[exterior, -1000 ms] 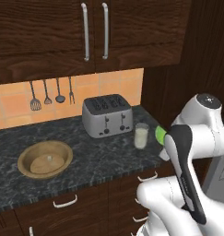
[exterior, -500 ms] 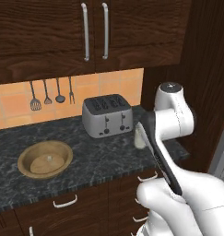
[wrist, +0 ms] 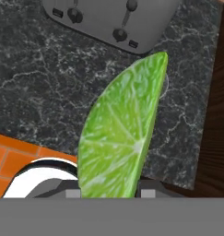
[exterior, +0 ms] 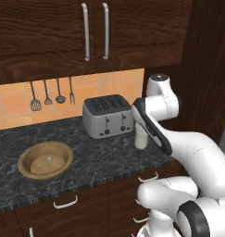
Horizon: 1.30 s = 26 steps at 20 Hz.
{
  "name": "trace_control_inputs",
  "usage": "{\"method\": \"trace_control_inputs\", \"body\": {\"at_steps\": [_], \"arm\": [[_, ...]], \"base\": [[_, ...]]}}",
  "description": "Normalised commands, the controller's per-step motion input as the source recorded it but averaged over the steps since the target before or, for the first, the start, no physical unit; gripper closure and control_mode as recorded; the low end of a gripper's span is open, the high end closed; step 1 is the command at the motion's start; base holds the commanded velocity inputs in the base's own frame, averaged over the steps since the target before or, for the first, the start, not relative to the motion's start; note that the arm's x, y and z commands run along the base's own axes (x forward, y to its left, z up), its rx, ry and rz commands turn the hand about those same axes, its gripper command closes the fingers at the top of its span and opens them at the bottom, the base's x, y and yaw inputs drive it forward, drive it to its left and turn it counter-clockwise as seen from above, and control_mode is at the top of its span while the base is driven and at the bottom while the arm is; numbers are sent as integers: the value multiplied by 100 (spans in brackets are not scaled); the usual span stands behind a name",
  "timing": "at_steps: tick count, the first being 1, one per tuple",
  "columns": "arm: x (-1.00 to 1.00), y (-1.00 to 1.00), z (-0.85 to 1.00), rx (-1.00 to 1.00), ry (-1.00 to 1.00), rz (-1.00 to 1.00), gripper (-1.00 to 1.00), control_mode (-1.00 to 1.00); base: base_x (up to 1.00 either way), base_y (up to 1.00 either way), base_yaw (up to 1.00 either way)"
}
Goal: Grab a lemon wedge from the fridge and one ice cube from the ice bowl, and put them in the glass of lemonade.
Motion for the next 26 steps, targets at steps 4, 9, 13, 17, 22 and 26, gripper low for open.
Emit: {"method": "trace_control_inputs", "body": {"at_steps": [4, 9, 13, 17, 22, 26], "arm": [[36, -8, -53, 2, 2, 0, 100, -100], [11, -15, -22, 0, 1, 2, 100, -100], [0, -11, -24, 0, 0, 6, 100, -100], [0, -3, -6, 0, 0, 5, 100, -100], [7, -3, 0, 0, -2, 3, 100, -100], [36, -4, 0, 0, 0, 0, 100, -100]], "base": [[0, 0, 0], [0, 0, 0], [0, 0, 0], [0, 0, 0], [0, 0, 0], [0, 0, 0]]}}
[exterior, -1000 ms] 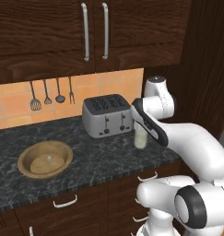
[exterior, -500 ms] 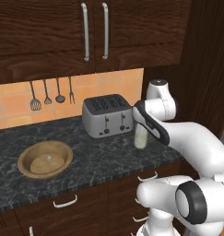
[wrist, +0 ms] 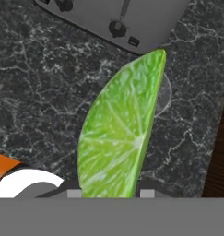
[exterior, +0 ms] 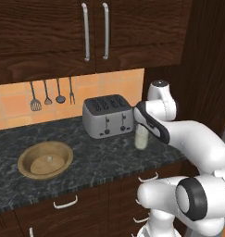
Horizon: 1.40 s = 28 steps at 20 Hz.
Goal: Grab a lemon wedge from the fridge and one ice cube from the ice bowl, and put them in the glass of lemonade.
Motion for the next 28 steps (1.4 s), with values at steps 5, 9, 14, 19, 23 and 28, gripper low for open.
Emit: {"method": "trace_control_inputs", "body": {"at_steps": [5, 9, 14, 19, 23, 28], "arm": [[23, -6, -12, 0, 0, 0, 100, -100], [3, -19, -40, 7, 0, 0, 100, -100], [0, -14, -5, 4, 0, 0, 100, -100], [6, -1, 0, 0, 0, -1, 100, -100], [31, 0, 0, 0, 0, 0, 100, -100], [13, 0, 0, 0, 3, 0, 100, -100]], "base": [[0, 0, 0], [0, 0, 0], [0, 0, 0], [0, 0, 0], [0, 0, 0], [0, 0, 0]]}}
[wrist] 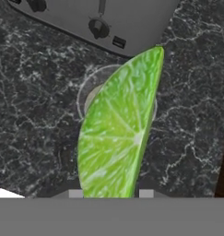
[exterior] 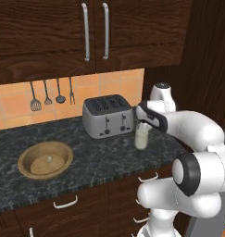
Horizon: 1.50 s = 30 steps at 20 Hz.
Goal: Grab a lemon wedge from the fridge and one ice cube from the ice bowl, and put them in the glass of lemonade.
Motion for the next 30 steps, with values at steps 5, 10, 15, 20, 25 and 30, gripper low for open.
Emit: {"method": "trace_control_inputs", "body": {"at_steps": [5, 10, 15, 20, 25, 30], "arm": [[11, 0, -3, 0, 3, 0, 100, -100], [20, 0, 0, 0, 0, 0, 100, -100], [3, 7, -8, 0, 0, 0, 100, -100], [0, 9, -39, 0, 0, -1, 100, -100], [0, 0, -4, 0, 0, 0, 100, -100], [0, 0, 0, 0, 0, 0, -100, -100]], "base": [[0, 0, 0], [0, 0, 0], [0, 0, 0], [0, 0, 0], [0, 0, 0], [0, 0, 0]]}}
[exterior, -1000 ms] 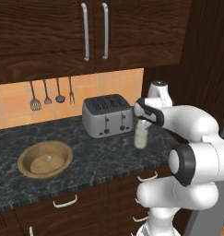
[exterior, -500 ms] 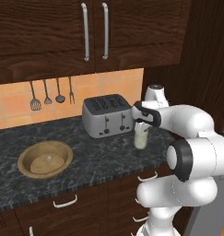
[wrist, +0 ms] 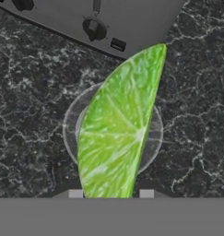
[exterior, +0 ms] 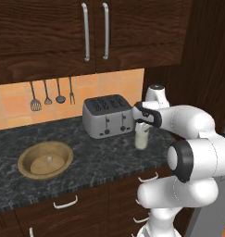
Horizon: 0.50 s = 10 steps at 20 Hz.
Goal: Grab a lemon wedge from the fridge and one ice cube from the ice bowl, and put them in the glass of lemonade.
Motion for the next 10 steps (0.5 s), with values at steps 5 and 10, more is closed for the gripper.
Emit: {"method": "trace_control_inputs", "body": {"at_steps": [5, 10], "arm": [[0, 0, 0, 0, 0, 0, -100, -100], [0, 0, 1, 0, 0, 0, -100, -100]], "base": [[0, 0, 0], [0, 0, 0]]}}
